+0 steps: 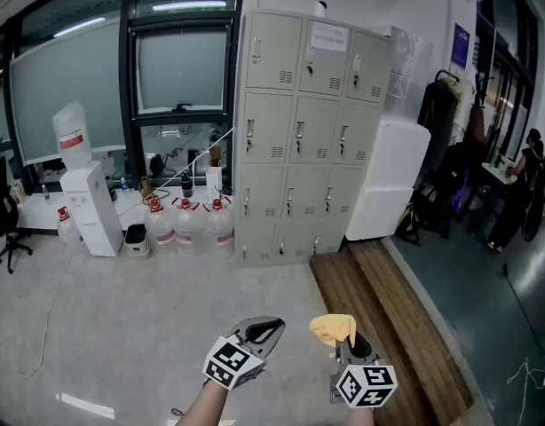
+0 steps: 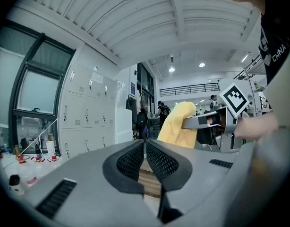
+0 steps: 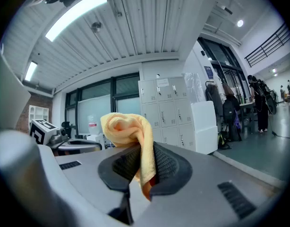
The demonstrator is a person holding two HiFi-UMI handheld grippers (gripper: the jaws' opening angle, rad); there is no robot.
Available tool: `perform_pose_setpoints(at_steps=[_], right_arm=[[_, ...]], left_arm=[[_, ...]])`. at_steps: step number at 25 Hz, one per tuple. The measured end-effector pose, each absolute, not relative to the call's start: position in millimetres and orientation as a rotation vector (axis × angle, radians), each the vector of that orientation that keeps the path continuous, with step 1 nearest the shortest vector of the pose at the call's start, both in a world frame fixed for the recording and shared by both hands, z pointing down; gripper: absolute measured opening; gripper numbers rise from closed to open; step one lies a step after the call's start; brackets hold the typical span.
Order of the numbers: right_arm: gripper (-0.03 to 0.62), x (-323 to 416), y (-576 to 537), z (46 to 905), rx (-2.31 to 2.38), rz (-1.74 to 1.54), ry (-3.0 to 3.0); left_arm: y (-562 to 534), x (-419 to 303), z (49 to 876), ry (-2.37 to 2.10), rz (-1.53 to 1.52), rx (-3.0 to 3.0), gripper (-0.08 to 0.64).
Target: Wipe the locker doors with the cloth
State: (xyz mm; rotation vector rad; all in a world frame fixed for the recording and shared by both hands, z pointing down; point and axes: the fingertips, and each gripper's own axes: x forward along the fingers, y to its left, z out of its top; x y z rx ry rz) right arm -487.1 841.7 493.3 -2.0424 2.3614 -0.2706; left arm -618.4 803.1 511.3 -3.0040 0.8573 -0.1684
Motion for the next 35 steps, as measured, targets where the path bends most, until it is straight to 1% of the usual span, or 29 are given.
perform_pose_setpoints(at_steps=[15, 28, 35], right_arm=[[0.071, -470.0, 831.9, 488.4, -2.062, -0.286, 2.319], [0.072, -469.3, 829.3, 502.4, -2.067, -0.343, 2.306], [0.072, -448.0, 828.9, 521.0, -2.085, -0.391, 2.306]], left_arm=[[797.1, -583.3, 506.5, 0.76, -0.205, -2.986, 0.032], [794.6, -579.6, 517.5, 0.741, -0.225, -3.015, 0.032], [792.1, -549.7, 534.9, 0.721, -0.259, -3.06, 0.032]])
